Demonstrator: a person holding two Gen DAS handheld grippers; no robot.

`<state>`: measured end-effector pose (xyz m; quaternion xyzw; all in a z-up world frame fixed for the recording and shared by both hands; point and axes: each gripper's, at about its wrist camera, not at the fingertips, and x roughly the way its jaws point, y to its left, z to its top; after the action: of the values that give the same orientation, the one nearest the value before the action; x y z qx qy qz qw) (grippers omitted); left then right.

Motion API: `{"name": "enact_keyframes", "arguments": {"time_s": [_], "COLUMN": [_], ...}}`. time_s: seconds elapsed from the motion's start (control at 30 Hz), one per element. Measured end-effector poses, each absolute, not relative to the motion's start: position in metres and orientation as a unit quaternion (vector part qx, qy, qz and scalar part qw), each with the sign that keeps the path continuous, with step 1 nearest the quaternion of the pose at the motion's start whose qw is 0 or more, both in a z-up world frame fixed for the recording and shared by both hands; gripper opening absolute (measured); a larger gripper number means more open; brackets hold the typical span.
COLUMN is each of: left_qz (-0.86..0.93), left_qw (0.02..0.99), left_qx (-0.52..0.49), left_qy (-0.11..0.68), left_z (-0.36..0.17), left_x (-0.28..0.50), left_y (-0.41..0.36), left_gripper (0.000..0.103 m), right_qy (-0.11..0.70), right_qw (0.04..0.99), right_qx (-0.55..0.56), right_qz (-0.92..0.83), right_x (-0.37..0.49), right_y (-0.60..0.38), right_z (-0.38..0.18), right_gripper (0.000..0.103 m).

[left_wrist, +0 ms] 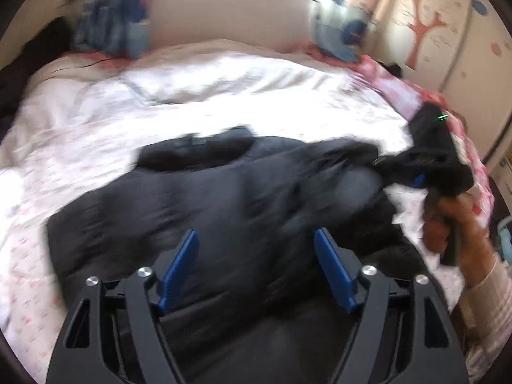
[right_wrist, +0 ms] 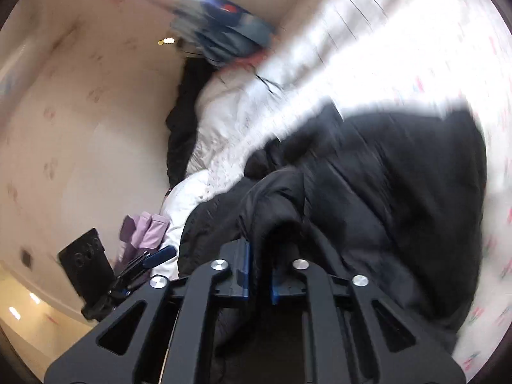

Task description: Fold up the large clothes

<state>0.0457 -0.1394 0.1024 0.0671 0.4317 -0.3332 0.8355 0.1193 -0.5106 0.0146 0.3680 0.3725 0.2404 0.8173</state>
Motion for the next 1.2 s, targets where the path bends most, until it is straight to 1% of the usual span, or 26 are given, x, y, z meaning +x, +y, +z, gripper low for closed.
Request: {"name": "enact_keyframes", "arguments": {"time_s": [0.1, 0.17, 0.2, 0.27, 0.3, 0.33, 0.37, 0.43, 0.47, 0.5, 0.53, 0.6, 0.7, 0.73, 0.87, 0.9, 0.93, 0.97, 1.03, 1.07, 1.13, 1.2], "left_qz": [-0.294, -0.265, -0.254, -0.234, -0.224, -0.214, -0.211, -0.212, -0.218, -0.225, -0.230, -0.237, -0.259, -0.265, -0.277, -0.283, -0.297, -0.322, -0.354, -0.369, -0.389, -0.401], "left_qw": [0.848, 0.856, 0.857, 0.851, 0.846, 0.840, 0.834, 0.818, 0.805, 0.794, 0.781, 0.770, 0.752, 0.746, 0.727, 0.725, 0.718, 0.700, 0.683, 0.674, 0.654, 0.635], "left_qx": [0.039, 0.030, 0.026, 0.017, 0.013, 0.010, 0.004, -0.020, -0.045, -0.061, -0.071, -0.071, -0.071, -0.074, -0.079, -0.084, -0.100, -0.130, -0.157, -0.169, -0.180, -0.179], "left_qy": [0.439, 0.443, 0.448, 0.469, 0.484, 0.498, 0.510, 0.535, 0.550, 0.562, 0.577, 0.588, 0.602, 0.606, 0.623, 0.622, 0.622, 0.624, 0.619, 0.617, 0.623, 0.635], "left_z": [0.105, 0.102, 0.098, 0.084, 0.074, 0.063, 0.055, 0.037, 0.026, 0.019, 0.011, 0.003, -0.007, -0.011, -0.026, -0.027, -0.027, -0.028, -0.026, -0.025, -0.030, -0.038], "left_x": [0.053, 0.053, 0.051, 0.048, 0.045, 0.041, 0.038, 0.030, 0.024, 0.018, 0.010, -0.003, -0.027, -0.035, -0.062, -0.066, -0.072, -0.080, -0.094, -0.102, -0.117, -0.134], "left_y": [-0.075, -0.033, -0.017, 0.014, 0.029, 0.043, 0.053, 0.073, 0.086, 0.093, 0.100, 0.106, 0.110, 0.111, 0.116, 0.117, 0.118, 0.120, 0.121, 0.121, 0.119, 0.112], "left_gripper": [0.073, 0.073, 0.073, 0.073, 0.073, 0.073, 0.073, 0.073, 0.073, 0.073, 0.073, 0.073, 0.074, 0.076, 0.078, 0.078, 0.081, 0.084, 0.084, 0.085, 0.089, 0.089], "right_qy": [0.356, 0.386, 0.417, 0.479, 0.506, 0.516, 0.520, 0.512, 0.499, 0.484, 0.471, 0.452, 0.461, 0.474, 0.517, 0.514, 0.508, 0.498, 0.492, 0.495, 0.509, 0.520], "right_qw": [0.859, 0.888, 0.892, 0.873, 0.862, 0.856, 0.854, 0.857, 0.861, 0.867, 0.870, 0.872, 0.849, 0.836, 0.769, 0.759, 0.752, 0.744, 0.720, 0.705, 0.684, 0.666], "right_qx": [0.305, 0.207, 0.146, 0.076, 0.024, 0.006, 0.013, 0.052, 0.090, 0.115, 0.139, 0.183, 0.243, 0.259, 0.340, 0.359, 0.376, 0.396, 0.428, 0.440, 0.442, 0.448], "right_qz": [0.204, 0.137, 0.093, 0.051, 0.030, 0.026, 0.028, 0.031, 0.041, 0.045, 0.046, 0.045, 0.085, 0.098, 0.158, 0.173, 0.187, 0.204, 0.237, 0.255, 0.279, 0.292], "right_x": [0.114, 0.119, 0.127, 0.139, 0.142, 0.141, 0.139, 0.131, 0.120, 0.108, 0.098, 0.056, -0.011, -0.040, -0.148, -0.165, -0.180, -0.198, -0.220, -0.231, -0.250, -0.260], "right_y": [-0.520, -0.519, -0.517, -0.512, -0.507, -0.504, -0.505, -0.512, -0.522, -0.531, -0.541, -0.557, -0.570, -0.570, -0.566, -0.562, -0.561, -0.559, -0.555, -0.551, -0.539, -0.529], "right_z": [0.041, 0.041, 0.027, -0.011, -0.035, -0.047, -0.052, -0.046, -0.037, -0.029, -0.018, -0.002, -0.006, -0.013, -0.058, -0.063, -0.067, -0.070, -0.072, -0.076, -0.082, -0.093], "right_gripper": [0.008, 0.008, 0.008, 0.008, 0.012, 0.014, 0.019, 0.032, 0.048, 0.057, 0.059, 0.069, 0.076, 0.077, 0.078, 0.078, 0.078, 0.078, 0.081, 0.085, 0.086, 0.086]}}
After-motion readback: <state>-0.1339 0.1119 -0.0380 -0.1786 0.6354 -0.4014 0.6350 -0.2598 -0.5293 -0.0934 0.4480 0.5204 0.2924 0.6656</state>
